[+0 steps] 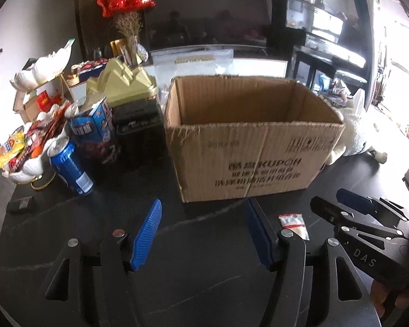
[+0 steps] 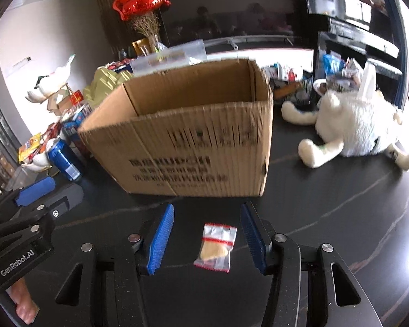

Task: Organize snacks
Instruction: 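Grasp the clear red-striped bread packet with the right tool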

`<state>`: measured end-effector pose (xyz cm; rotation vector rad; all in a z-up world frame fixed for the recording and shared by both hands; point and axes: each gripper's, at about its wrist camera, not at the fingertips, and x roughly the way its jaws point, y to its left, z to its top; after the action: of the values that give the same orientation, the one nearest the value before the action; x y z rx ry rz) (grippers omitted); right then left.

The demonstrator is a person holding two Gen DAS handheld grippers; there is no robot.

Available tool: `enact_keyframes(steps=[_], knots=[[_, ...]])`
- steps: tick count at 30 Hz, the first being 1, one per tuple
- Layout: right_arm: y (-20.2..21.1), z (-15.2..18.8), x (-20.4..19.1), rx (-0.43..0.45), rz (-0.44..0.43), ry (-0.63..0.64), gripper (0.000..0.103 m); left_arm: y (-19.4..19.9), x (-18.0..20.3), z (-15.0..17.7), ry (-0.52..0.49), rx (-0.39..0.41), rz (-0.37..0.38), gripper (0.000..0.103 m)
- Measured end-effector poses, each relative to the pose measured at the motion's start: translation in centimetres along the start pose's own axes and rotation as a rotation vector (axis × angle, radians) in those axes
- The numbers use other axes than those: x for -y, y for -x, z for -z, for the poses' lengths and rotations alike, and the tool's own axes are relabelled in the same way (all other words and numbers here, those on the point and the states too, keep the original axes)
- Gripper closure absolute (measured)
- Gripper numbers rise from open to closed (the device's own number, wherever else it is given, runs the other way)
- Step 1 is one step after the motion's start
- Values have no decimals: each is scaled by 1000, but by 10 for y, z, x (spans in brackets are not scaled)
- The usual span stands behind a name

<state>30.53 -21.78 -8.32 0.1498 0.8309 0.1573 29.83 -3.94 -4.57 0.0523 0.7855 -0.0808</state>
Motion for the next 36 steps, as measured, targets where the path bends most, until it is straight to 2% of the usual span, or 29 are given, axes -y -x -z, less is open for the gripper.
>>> enact_keyframes(steps=[18, 32, 36], knots=[[-47, 37, -1, -88, 39, 52, 51, -55, 8, 43, 20, -132, 1, 41], [-60, 46, -5, -88, 79, 88, 52, -73, 7, 53, 43, -174, 3, 41], [-64, 48, -6, -99, 84, 100, 56, -76, 7, 54, 46, -177, 4, 41]])
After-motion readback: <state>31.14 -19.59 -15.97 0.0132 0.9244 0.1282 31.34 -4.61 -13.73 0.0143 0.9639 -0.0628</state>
